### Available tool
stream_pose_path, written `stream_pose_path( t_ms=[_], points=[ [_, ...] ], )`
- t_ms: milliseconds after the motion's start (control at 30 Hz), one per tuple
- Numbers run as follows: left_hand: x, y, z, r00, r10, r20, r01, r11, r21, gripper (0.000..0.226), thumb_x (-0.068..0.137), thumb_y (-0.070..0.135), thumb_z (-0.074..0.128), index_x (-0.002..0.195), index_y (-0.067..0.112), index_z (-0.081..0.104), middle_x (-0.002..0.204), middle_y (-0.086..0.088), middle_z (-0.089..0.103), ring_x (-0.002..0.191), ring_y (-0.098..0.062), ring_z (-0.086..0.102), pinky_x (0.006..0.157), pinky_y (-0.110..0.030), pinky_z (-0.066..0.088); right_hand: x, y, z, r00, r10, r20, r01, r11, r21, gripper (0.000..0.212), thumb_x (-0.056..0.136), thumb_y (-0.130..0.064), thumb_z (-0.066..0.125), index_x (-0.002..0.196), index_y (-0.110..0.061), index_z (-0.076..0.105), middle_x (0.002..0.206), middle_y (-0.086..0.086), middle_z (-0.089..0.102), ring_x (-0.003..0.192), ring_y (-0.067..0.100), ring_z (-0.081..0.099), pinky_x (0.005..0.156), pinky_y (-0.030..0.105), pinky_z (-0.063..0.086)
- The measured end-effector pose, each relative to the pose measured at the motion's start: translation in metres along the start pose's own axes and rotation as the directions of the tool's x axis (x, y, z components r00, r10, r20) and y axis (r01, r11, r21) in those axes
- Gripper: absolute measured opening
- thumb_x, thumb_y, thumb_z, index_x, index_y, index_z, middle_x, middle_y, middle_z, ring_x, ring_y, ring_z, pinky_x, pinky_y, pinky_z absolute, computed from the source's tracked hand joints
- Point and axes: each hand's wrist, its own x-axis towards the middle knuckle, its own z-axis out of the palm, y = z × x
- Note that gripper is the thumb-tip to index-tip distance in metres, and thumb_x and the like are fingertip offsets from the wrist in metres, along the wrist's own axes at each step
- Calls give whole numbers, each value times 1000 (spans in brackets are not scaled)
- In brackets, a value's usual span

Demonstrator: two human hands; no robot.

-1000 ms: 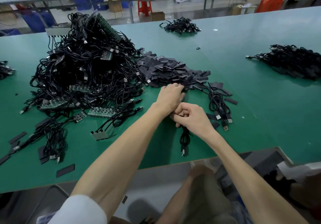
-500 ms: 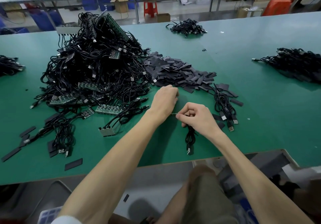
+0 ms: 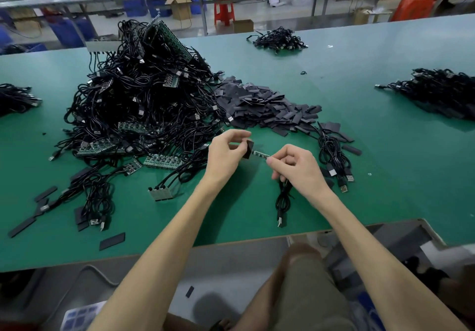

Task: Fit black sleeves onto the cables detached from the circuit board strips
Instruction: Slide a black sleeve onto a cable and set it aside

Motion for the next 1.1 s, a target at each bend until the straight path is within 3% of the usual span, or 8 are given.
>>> stream_pose_path(
  t_ms=[100, 200, 333, 500, 633, 767, 867, 1100],
  points=[
    [-21, -8, -7, 995, -88, 55, 102, 930, -354, 18, 97, 1, 62, 112, 6, 72, 95, -9, 74, 85, -33, 74, 67, -36, 62, 0, 0, 0, 1000, 1, -24, 0, 999, 39, 15, 94, -18, 73, 86, -7, 65, 64, 6, 72, 51, 9, 56, 56, 16, 46],
    [-30, -11, -13, 992, -90, 85, 120, 866, -486, 17, 97, 1, 64, 112, 3, 73, 94, -12, 72, 87, -32, 72, 70, -34, 61, 0, 0, 0, 1000, -5, -10, 5, 1000, 13, 16, 94, -20, 73, 87, -8, 66, 65, 5, 73, 52, 10, 58, 57, 17, 47],
    [-31, -10, -10, 990, -88, 107, 126, 892, -435, 22, 95, -1, 66, 115, 4, 71, 98, -16, 70, 89, -27, 67, 80, -42, 60, -1, 0, 0, 1000, -6, 6, 6, 1000, 1, 16, 94, -21, 73, 85, -9, 66, 65, 6, 73, 51, 9, 58, 57, 15, 47],
    [-33, -8, -10, 990, -53, 128, 95, 935, -342, 21, 90, 3, 74, 111, 6, 74, 100, -25, 72, 84, -24, 67, 80, -30, 56, -2, 0, -2, 1000, 2, 11, -2, 1000, 6, 18, 94, -23, 74, 86, -10, 66, 66, 6, 73, 53, 13, 58, 60, 19, 47],
    [-34, -8, -7, 991, -40, 125, 79, 943, -325, 17, 91, -1, 71, 107, 5, 74, 90, -20, 73, 77, -18, 68, 68, -23, 55, -3, -1, -2, 1000, -8, 9, 8, 1000, 27, 18, 94, -22, 73, 88, -7, 67, 67, 8, 73, 54, 15, 58, 62, 23, 48],
    [-35, -8, -7, 993, -29, 118, 73, 920, -386, 15, 95, -2, 66, 108, 1, 71, 105, -31, 66, 83, -29, 75, 66, -33, 62, -3, -3, -4, 1000, -15, 8, 14, 994, 106, 19, 95, -18, 73, 92, 0, 66, 68, 12, 72, 55, 19, 57, 62, 27, 49],
    [-34, -8, -8, 992, -6, 126, 55, 920, -389, 16, 95, -3, 66, 110, -2, 69, 107, -33, 63, 82, -30, 75, 62, -31, 60, -3, -2, -3, 1000, -10, 25, 7, 995, 98, 19, 94, -17, 73, 92, 1, 67, 68, 13, 72, 54, 18, 56, 61, 26, 49],
    [-33, -9, -5, 987, -11, 163, 68, 935, -349, 32, 87, -10, 71, 118, -1, 69, 102, -11, 71, 79, -21, 73, 71, -27, 58, -2, 0, -2, 999, -14, 30, 13, 999, 52, 22, 96, -20, 71, 88, -1, 67, 67, 10, 73, 54, 17, 57, 62, 26, 48]
  ],
)
